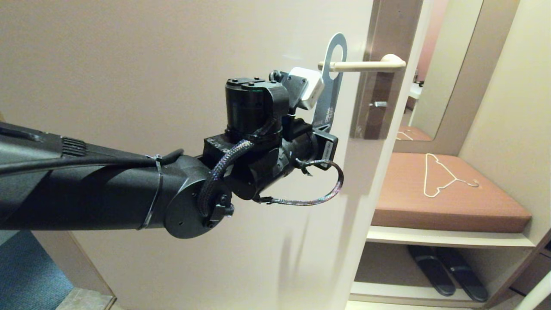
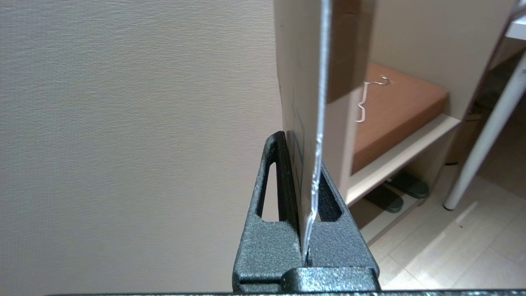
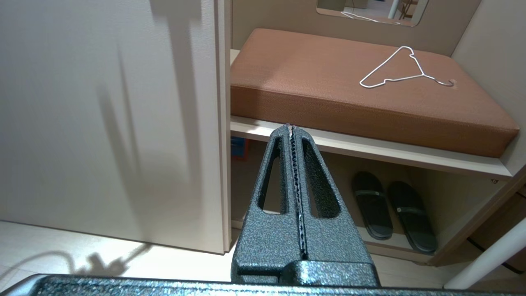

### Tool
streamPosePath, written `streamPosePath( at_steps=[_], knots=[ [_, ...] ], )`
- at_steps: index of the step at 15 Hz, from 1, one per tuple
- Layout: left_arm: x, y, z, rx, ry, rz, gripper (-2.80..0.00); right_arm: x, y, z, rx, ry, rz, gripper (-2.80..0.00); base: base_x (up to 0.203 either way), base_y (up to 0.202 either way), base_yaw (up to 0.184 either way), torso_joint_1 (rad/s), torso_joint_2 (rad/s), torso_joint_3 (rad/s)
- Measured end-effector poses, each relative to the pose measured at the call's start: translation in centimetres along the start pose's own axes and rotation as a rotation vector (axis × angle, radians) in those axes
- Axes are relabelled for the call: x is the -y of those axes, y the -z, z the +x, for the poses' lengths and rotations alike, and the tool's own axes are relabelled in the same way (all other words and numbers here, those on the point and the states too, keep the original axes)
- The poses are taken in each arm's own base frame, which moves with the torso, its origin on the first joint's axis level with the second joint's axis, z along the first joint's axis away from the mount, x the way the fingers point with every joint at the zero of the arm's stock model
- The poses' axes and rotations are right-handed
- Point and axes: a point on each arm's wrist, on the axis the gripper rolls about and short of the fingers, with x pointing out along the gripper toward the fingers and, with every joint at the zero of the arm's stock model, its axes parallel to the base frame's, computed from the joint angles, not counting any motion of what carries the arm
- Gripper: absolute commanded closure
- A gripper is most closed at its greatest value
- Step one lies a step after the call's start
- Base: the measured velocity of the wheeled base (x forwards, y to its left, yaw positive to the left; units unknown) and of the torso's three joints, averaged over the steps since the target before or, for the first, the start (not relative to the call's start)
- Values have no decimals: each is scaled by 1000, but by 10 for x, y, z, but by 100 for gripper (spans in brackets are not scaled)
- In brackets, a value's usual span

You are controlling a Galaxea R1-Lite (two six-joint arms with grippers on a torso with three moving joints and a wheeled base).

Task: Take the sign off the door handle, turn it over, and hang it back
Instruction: Hang the sign back with the other side facing out

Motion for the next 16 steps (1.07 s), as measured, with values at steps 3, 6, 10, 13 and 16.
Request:
streamPosePath(
  at_steps=[3,6,10,13,16],
  knots=[
    [1,1,0,-7,-6,2,0,0,0,0,0,0,0,0,0,0,0,0,0,0],
    [3,2,0,-13,-4,3,0,0,0,0,0,0,0,0,0,0,0,0,0,0],
    [4,2,0,-15,0,17,0,0,0,0,0,0,0,0,0,0,0,0,0,0],
    [5,3,0,-23,5,21,0,0,0,0,0,0,0,0,0,0,0,0,0,0],
    [10,3,-1,-26,18,21,-280,0,0,0,0,-1,0,0,0,0,0,0,0,0]
  ],
)
